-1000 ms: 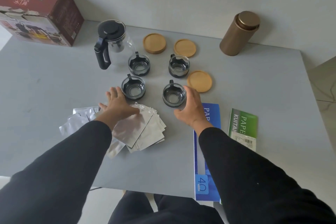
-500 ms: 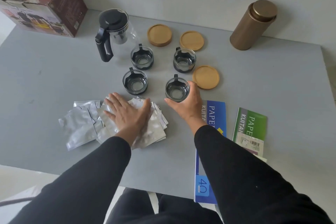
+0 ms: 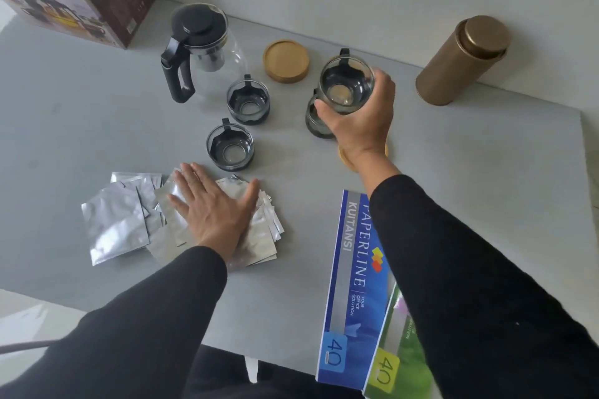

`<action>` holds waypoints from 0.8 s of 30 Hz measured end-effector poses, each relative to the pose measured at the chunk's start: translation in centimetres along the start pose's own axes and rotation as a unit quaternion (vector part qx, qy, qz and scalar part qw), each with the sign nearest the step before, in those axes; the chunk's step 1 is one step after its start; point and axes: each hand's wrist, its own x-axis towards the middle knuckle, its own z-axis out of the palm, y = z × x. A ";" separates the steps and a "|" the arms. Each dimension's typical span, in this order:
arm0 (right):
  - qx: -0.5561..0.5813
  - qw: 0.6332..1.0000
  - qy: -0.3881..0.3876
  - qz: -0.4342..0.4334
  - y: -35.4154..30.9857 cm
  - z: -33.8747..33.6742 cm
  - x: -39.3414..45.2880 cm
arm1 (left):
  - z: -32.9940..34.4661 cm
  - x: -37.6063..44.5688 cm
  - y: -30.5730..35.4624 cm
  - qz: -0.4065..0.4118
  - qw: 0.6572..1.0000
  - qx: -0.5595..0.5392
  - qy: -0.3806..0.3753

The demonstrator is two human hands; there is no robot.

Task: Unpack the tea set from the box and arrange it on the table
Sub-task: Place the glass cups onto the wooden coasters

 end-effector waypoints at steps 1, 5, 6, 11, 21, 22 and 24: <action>-0.005 1.000 -0.002 0.012 0.3 0.0 1.2 | 0.0 0.0 0.1 -0.001 1.000 0.002 0.001; -0.036 0.997 -0.034 0.061 1.9 1.0 5.5 | 0.1 0.1 0.4 -0.015 1.000 0.008 0.009; -0.044 0.996 -0.043 0.068 2.4 1.3 6.3 | 0.1 0.1 0.4 -0.018 1.000 0.009 0.010; -0.063 0.988 -0.096 0.100 4.3 2.9 8.9 | 0.2 0.4 0.4 -0.026 0.999 0.018 0.014; -0.049 0.977 -0.148 0.145 6.2 3.9 9.1 | 0.0 0.7 0.5 -0.019 0.999 0.032 0.016; -0.044 0.976 -0.152 0.151 6.3 3.8 9.1 | -0.1 0.7 0.5 -0.019 0.999 0.031 0.017; -0.040 0.974 -0.161 0.157 6.4 3.7 9.1 | -0.1 0.7 0.5 -0.019 0.999 0.030 0.019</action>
